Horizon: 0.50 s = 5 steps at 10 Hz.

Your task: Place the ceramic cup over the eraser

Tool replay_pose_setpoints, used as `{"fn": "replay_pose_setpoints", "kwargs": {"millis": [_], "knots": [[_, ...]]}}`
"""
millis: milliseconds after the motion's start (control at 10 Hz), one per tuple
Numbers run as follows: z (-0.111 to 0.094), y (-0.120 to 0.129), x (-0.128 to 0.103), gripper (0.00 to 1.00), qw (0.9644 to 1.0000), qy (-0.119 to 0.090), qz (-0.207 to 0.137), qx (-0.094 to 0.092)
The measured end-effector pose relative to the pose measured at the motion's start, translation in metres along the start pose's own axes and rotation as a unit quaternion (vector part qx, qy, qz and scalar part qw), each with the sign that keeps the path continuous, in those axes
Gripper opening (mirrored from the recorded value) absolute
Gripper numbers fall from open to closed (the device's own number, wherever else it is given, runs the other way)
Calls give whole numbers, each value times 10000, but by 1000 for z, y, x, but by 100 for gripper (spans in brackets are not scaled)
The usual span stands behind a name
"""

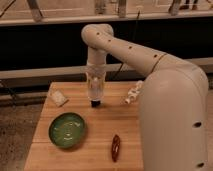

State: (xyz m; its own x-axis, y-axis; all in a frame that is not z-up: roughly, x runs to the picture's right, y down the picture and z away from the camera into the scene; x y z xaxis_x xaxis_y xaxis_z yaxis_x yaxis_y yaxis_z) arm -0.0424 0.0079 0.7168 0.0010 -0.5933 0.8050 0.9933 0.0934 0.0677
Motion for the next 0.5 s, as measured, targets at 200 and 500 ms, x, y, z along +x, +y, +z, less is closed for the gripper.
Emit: {"fn": "replay_pose_setpoints", "kwargs": {"millis": [200, 500], "knots": [[14, 2, 3, 0, 10000, -9, 48, -49], [35, 7, 11, 0, 9998, -8, 162, -95]]}}
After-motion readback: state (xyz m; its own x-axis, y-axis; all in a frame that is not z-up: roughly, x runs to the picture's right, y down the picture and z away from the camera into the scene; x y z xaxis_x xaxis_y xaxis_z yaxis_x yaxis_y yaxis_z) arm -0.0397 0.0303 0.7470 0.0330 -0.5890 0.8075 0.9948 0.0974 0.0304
